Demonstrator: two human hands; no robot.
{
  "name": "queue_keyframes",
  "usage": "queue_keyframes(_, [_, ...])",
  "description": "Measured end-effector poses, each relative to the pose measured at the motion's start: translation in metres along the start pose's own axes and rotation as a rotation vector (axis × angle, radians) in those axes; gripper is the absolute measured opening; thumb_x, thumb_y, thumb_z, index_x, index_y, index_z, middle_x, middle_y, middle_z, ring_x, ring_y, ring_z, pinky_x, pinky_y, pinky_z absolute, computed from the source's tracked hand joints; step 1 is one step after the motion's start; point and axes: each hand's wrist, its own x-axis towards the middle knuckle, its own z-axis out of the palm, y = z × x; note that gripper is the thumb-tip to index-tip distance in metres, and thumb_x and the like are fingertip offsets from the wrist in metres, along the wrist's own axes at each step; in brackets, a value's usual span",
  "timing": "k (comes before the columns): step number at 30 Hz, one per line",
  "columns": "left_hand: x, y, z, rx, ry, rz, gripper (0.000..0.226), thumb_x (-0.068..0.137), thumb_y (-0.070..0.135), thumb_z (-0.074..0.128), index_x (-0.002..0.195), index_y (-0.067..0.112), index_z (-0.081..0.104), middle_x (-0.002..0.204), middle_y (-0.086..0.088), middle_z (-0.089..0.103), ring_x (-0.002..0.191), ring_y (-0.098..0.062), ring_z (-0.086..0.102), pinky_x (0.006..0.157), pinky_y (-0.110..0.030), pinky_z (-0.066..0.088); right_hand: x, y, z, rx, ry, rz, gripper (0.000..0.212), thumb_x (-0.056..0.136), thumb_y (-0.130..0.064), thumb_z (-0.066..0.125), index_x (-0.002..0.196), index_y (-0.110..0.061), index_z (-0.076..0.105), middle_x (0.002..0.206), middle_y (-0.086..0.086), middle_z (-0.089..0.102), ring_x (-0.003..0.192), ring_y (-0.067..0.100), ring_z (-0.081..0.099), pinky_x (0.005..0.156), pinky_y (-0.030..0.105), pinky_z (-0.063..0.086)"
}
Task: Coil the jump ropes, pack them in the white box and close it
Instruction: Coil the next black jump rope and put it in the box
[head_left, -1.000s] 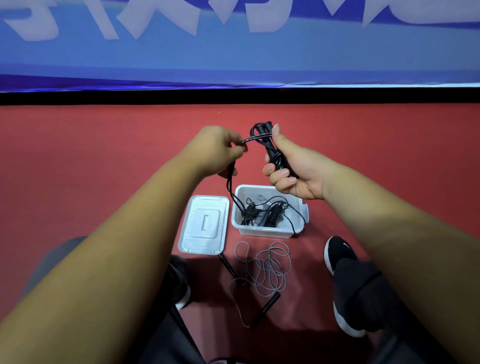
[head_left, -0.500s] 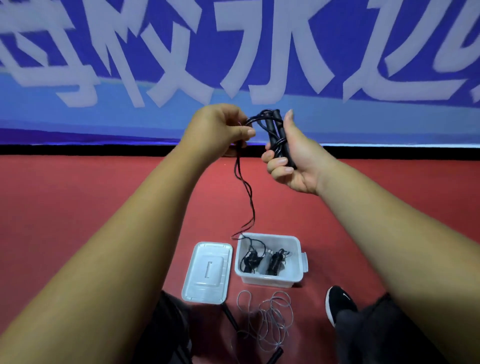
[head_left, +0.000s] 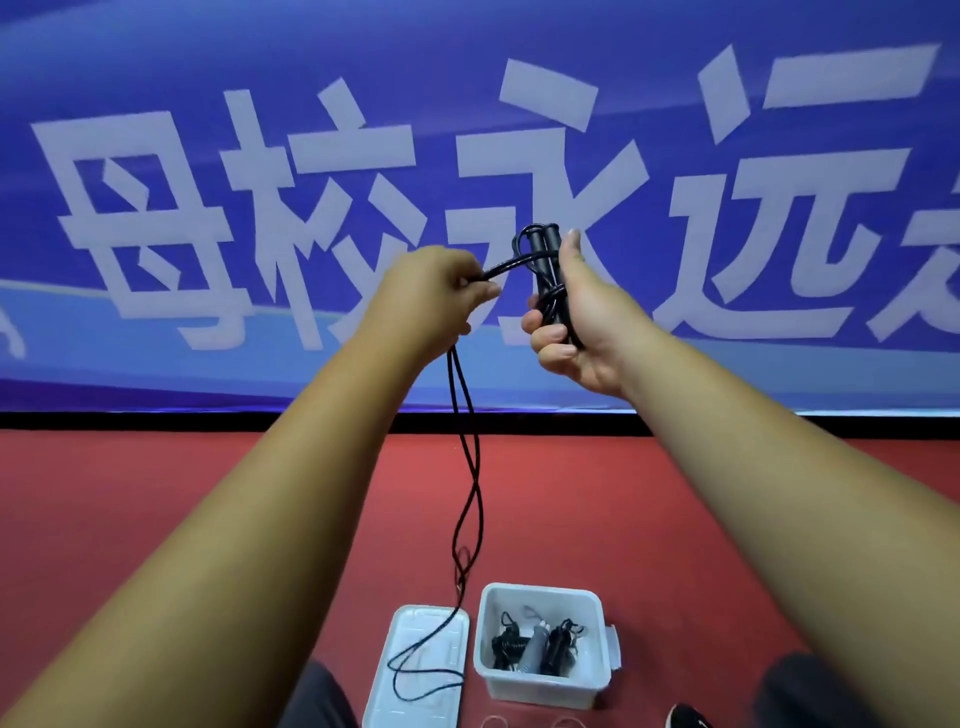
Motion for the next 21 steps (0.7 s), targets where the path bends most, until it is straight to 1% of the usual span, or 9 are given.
queue_keyframes(2, [-0.012,-0.004,0.001,-0.271,-0.116,-0.070,0.017,0.102,0.030,0.065,0.099,0.016,0.073,0.089,-0.003,0.075,0.066,-0.012,0.073,0.067,-0.036,0.063,-0.005,0.003,-0.002,-0.014,-0.002,0.003,0.078,0.088,-0.087,0.050,0.103,-0.011,0.055,0.076,0.004,0.056,0.054,0.010,0.033,0.041,0.021,0.026])
queue_keyframes(3, [-0.017,-0.008,0.003,-0.362,-0.171,-0.067,0.018,0.105,0.030,0.062,0.101,0.016,0.074,0.091,0.000,0.077,0.068,-0.013,0.070,0.069,-0.035,0.060,-0.006,0.005,-0.004,-0.016,-0.002,0.006,0.077,0.089,-0.086,0.050,0.103,-0.011,0.056,0.076,0.004,0.056,0.054,0.010,0.033,0.041,0.021,0.026])
queue_keyframes(5, [-0.028,-0.015,0.009,-0.497,-0.259,-0.048,0.025,0.109,0.031,0.054,0.108,0.018,0.075,0.090,0.002,0.075,0.071,-0.017,0.057,0.069,-0.031,0.052,-0.009,0.012,-0.010,-0.014,-0.001,0.014,0.074,0.091,-0.084,0.051,0.105,-0.011,0.055,0.077,0.004,0.056,0.055,0.011,0.032,0.042,0.021,0.024])
queue_keyframes(7, [-0.038,-0.025,0.017,-0.589,-0.321,-0.070,0.032,0.111,0.034,0.048,0.113,0.018,0.076,0.084,0.000,0.068,0.072,-0.020,0.047,0.068,-0.027,0.046,-0.011,0.023,-0.019,-0.019,0.006,0.031,0.071,0.091,-0.081,0.056,0.108,-0.012,0.056,0.075,0.004,0.056,0.056,0.011,0.031,0.043,0.021,0.023])
queue_keyframes(10, [-0.052,-0.044,0.037,-0.634,-0.435,-0.086,0.033,0.111,0.036,0.048,0.112,0.018,0.076,0.082,-0.002,0.060,0.069,-0.019,0.040,0.067,-0.031,0.038,-0.011,0.046,-0.034,-0.012,-0.025,0.090,0.071,0.089,-0.083,0.057,0.107,-0.015,0.053,0.073,0.001,0.054,0.055,0.009,0.028,0.040,0.019,0.021])
queue_keyframes(13, [-0.067,-0.063,0.064,-0.567,-0.542,-0.094,0.032,0.110,0.038,0.049,0.110,0.021,0.076,0.079,-0.003,0.059,0.070,-0.022,0.038,0.066,-0.031,0.034,-0.010,0.079,-0.049,0.055,-0.054,0.179,0.069,0.087,-0.084,0.058,0.104,-0.018,0.048,0.072,0.000,0.051,0.052,0.006,0.025,0.035,0.017,0.019])
queue_keyframes(15, [-0.078,-0.074,0.085,-0.547,-0.613,-0.089,0.031,0.111,0.038,0.049,0.110,0.022,0.076,0.078,-0.003,0.060,0.073,-0.024,0.038,0.065,-0.032,0.034,-0.010,0.104,-0.060,0.104,-0.054,0.227,0.058,0.093,-0.074,0.060,0.099,-0.018,0.046,0.071,0.000,0.049,0.049,0.005,0.025,0.034,0.017,0.017])
queue_keyframes(18, [-0.095,-0.091,0.117,-0.553,-0.671,-0.108,0.030,0.110,0.036,0.050,0.108,0.020,0.075,0.076,-0.002,0.061,0.070,-0.022,0.040,0.064,-0.032,0.035,-0.008,0.141,-0.080,0.136,-0.050,0.294,0.041,0.099,-0.056,0.053,0.086,-0.017,0.047,0.070,0.000,0.045,0.046,0.005,0.022,0.034,0.017,0.011])
queue_keyframes(21, [-0.109,-0.110,0.146,-0.581,-0.698,-0.140,0.029,0.110,0.032,0.051,0.106,0.016,0.075,0.074,-0.002,0.060,0.065,-0.019,0.040,0.061,-0.031,0.034,-0.003,0.172,-0.099,0.114,-0.036,0.344,0.034,0.099,-0.046,0.051,0.085,-0.016,0.050,0.074,0.001,0.049,0.043,0.005,0.023,0.031,0.017,0.011])
